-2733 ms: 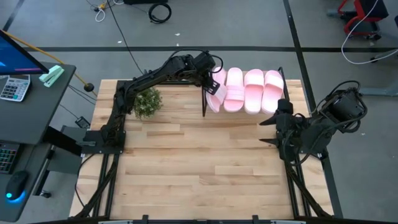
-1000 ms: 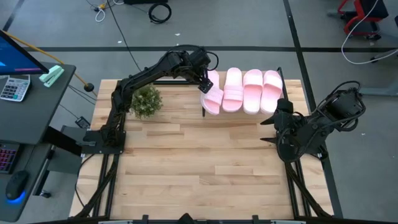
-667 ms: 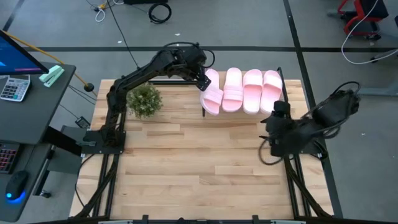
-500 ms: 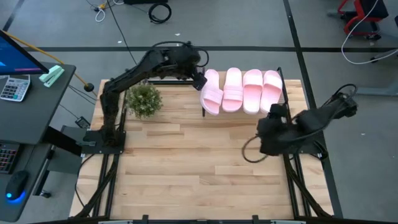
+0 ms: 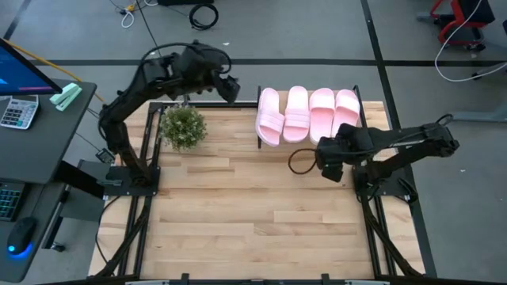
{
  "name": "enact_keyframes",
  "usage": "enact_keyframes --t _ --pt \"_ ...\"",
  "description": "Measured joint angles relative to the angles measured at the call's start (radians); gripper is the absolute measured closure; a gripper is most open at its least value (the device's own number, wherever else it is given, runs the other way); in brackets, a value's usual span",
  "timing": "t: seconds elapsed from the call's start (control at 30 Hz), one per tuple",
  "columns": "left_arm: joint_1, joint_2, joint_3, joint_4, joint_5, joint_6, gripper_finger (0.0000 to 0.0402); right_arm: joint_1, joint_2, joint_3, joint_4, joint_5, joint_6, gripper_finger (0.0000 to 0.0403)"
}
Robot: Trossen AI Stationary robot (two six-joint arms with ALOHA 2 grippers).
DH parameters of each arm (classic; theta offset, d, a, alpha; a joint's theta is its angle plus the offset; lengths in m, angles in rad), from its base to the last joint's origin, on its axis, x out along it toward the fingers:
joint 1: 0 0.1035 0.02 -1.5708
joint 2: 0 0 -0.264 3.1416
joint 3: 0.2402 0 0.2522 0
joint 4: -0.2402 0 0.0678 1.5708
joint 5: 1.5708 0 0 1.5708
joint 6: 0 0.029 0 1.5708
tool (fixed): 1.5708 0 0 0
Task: Pick and place slides into the shelf
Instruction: Adjust the slides on the shelf
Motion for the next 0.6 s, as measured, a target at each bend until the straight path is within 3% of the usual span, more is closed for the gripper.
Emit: enact_keyframes --t 0.6 --pt "0.003 -0.023 0.0 -0.029 0.0 -0.032 0.0104 -0.162 0.0 0.0 0.029 -0.089 -0.06 0.0142"
